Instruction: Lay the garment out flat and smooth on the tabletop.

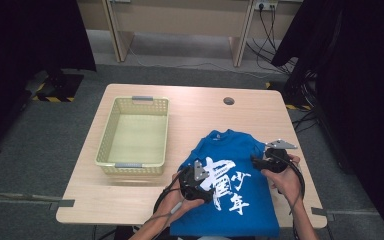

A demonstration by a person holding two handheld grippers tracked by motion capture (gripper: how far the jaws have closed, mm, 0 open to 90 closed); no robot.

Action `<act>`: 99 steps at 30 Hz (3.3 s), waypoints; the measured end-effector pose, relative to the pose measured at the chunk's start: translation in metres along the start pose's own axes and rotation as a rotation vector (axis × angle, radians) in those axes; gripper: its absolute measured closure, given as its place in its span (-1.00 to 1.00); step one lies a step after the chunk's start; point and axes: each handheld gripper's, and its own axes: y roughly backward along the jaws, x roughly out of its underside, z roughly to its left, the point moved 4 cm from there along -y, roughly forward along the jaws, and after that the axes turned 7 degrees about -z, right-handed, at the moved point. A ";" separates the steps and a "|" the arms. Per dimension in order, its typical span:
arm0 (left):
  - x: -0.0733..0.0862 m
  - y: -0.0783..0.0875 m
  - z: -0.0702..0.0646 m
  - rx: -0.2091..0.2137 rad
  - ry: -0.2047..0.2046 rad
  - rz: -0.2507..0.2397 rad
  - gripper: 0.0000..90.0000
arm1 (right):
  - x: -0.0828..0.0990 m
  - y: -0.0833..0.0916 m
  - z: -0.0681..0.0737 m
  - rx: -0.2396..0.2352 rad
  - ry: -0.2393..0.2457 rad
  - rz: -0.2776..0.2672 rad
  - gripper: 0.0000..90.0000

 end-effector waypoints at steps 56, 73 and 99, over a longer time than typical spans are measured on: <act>-0.001 0.028 0.017 -0.045 0.056 -0.062 -0.81 | 0.015 0.012 0.028 -0.109 0.066 0.014 -0.36; 0.016 0.039 0.034 -0.111 0.070 -0.053 -0.81 | 0.040 0.021 0.035 -0.179 0.054 0.067 -0.38; -0.028 -0.002 0.011 -0.071 0.010 -0.105 -0.76 | 0.053 0.045 0.006 -0.153 0.060 0.032 -0.47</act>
